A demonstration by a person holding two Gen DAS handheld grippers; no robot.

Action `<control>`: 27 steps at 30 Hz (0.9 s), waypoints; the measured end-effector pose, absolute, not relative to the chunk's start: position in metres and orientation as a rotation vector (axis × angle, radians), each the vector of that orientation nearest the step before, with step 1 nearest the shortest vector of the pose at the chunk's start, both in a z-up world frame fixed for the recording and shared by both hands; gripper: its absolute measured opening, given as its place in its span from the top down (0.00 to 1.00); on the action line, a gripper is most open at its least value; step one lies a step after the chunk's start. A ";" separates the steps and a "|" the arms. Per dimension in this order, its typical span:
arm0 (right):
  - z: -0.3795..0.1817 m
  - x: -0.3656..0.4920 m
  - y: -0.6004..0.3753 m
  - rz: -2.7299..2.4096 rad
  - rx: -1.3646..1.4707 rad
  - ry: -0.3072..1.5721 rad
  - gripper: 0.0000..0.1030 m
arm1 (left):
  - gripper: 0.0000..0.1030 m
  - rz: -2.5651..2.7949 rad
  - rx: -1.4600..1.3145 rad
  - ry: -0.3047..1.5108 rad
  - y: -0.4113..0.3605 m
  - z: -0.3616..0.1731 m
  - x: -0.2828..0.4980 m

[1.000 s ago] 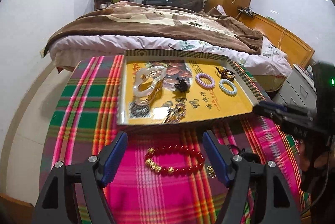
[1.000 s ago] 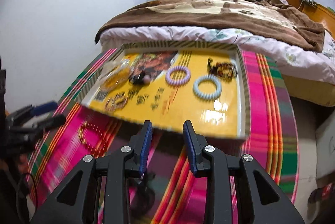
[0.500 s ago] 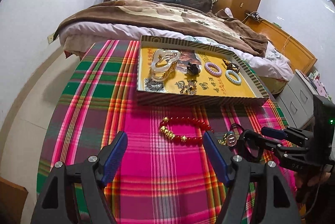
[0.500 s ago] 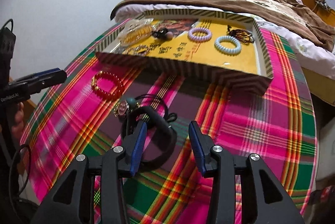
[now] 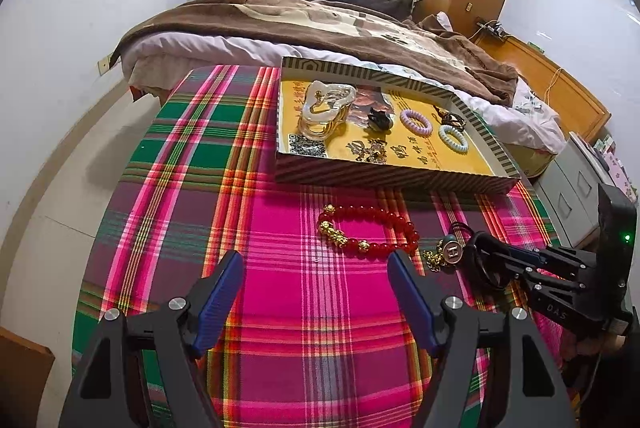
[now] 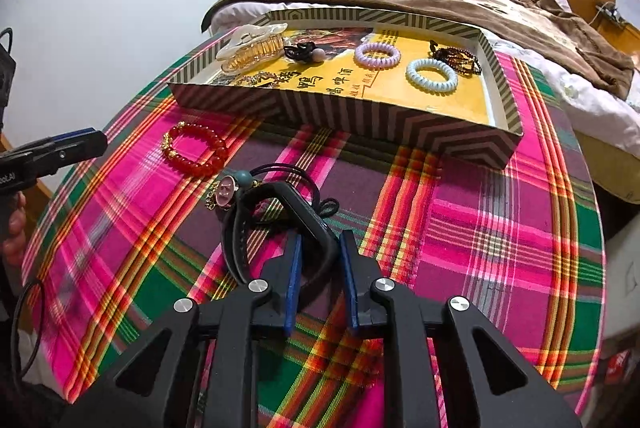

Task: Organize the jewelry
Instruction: 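Grasp the black band bracelet with the right tool, then grasp the coin-pendant cord necklace with the left tool while the right tool holds the black band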

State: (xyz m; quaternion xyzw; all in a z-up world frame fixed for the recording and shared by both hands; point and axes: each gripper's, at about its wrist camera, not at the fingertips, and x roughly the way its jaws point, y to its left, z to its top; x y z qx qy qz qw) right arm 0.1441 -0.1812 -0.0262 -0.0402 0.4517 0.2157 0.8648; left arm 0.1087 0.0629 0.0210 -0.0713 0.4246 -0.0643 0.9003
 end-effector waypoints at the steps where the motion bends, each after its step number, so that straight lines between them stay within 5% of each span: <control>1: -0.026 0.144 -0.183 0.455 -0.080 0.944 0.82 | 0.28 -0.136 -0.146 0.879 0.061 0.021 0.109; 27: -0.014 0.121 -0.257 0.364 0.095 0.867 0.84 | 0.28 -0.338 0.029 0.929 -0.055 0.007 0.140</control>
